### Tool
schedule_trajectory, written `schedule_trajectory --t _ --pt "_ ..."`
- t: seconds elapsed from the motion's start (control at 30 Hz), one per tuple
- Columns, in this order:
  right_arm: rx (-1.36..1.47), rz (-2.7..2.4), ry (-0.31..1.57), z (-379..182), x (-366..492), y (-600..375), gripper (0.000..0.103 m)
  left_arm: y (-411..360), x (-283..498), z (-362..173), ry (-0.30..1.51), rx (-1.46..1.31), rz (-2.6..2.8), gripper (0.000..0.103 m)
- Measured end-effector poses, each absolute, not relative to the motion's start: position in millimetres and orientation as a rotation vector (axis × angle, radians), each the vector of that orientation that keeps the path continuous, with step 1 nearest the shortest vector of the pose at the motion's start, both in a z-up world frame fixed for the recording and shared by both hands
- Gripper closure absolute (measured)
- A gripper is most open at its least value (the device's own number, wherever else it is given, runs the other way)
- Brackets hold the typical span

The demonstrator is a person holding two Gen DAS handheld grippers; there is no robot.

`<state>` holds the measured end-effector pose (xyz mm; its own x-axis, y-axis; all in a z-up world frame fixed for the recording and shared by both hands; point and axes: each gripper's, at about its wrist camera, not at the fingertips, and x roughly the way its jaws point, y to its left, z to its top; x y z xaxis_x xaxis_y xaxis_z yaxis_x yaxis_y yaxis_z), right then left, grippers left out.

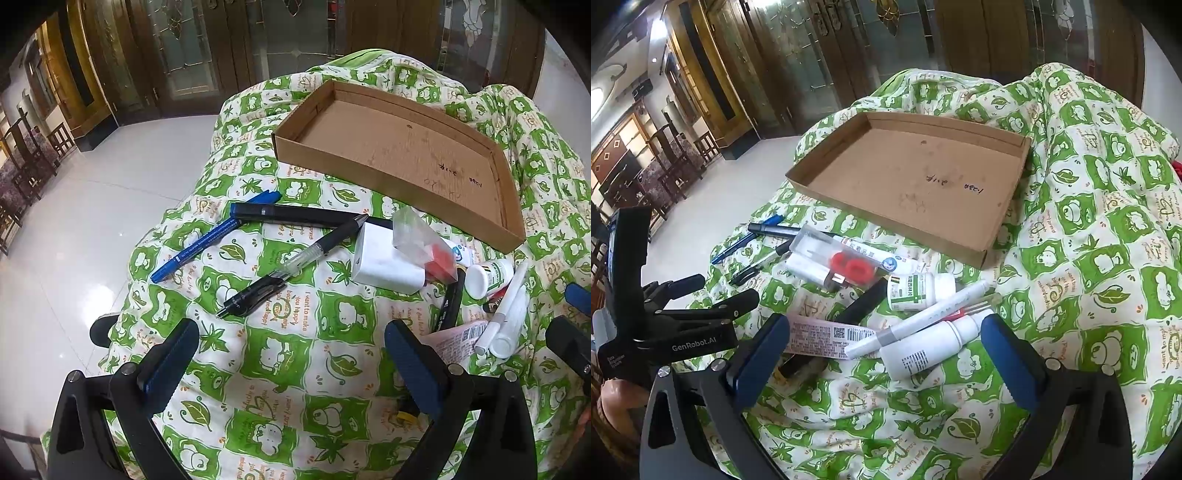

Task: Organize rigid objects
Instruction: 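Move both tools toward the pile of items beside the cardboard tray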

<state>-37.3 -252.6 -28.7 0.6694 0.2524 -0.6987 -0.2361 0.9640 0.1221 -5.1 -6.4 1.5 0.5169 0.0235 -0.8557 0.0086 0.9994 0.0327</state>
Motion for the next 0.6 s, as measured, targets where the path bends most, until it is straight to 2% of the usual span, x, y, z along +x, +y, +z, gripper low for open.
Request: schedule_trajectory --t 0.43,0.6 --pt "0.037 0.306 0.772 -3 -27 -263 0.000 -13 -5 2 1.047 0.036 -0.025 0.001" --pt "0.024 0.302 0.814 -15 -21 -266 0.000 -24 -10 6 1.055 0.113 -0.028 0.001"
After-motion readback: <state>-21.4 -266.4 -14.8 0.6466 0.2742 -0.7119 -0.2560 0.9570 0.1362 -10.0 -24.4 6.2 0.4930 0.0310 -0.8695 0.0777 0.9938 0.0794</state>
